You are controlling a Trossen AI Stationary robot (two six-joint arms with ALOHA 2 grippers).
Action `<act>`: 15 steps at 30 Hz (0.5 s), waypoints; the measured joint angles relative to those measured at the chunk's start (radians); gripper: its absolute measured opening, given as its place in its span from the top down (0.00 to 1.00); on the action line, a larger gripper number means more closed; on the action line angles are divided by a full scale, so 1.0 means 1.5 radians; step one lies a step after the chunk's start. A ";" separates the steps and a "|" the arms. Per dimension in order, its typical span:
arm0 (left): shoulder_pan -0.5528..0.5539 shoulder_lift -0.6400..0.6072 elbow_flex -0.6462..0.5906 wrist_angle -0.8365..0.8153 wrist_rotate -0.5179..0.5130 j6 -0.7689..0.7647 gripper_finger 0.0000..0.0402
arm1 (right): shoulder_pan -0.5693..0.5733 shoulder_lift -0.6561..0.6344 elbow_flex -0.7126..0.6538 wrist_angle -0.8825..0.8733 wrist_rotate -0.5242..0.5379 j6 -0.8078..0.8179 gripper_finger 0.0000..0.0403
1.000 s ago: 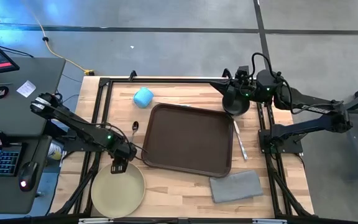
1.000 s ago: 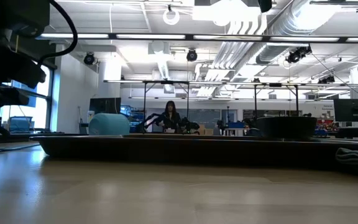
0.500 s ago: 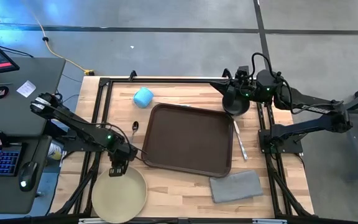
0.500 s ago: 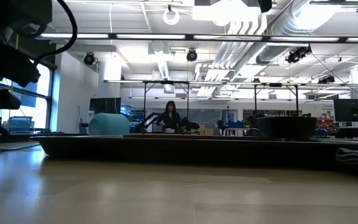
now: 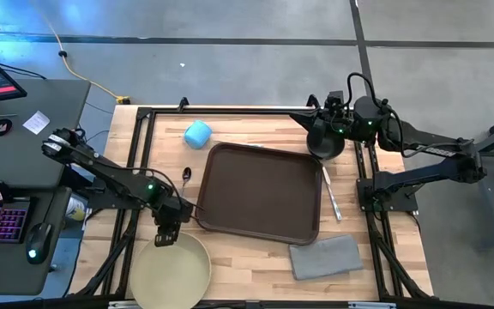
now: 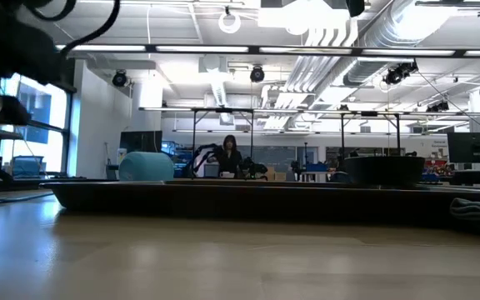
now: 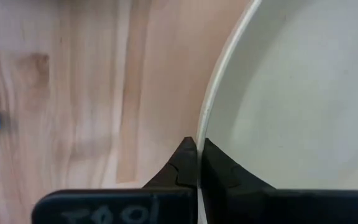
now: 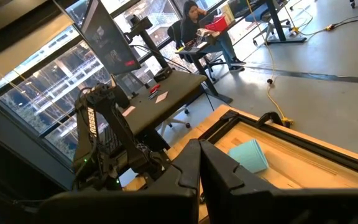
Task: Set up tray
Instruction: Put the brown plate on top of the dark brown serving tray
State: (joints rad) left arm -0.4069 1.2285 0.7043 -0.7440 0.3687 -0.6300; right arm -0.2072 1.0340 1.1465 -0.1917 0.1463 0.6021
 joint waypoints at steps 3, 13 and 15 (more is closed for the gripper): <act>0.029 0.000 0.032 -0.022 -0.010 0.000 0.92 | 0.000 0.000 0.000 0.000 0.002 -0.010 1.00; 0.214 0.000 0.145 -0.034 -0.066 0.007 0.92 | -0.001 0.000 0.000 0.000 0.028 -0.018 1.00; 0.250 0.000 0.161 -0.017 -0.091 -0.012 0.92 | -0.001 0.000 0.000 0.000 0.027 -0.018 1.00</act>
State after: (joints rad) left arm -0.0317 1.2285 0.9463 -0.7695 0.2320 -0.6473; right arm -0.2081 1.0340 1.1465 -0.1917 0.1875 0.5758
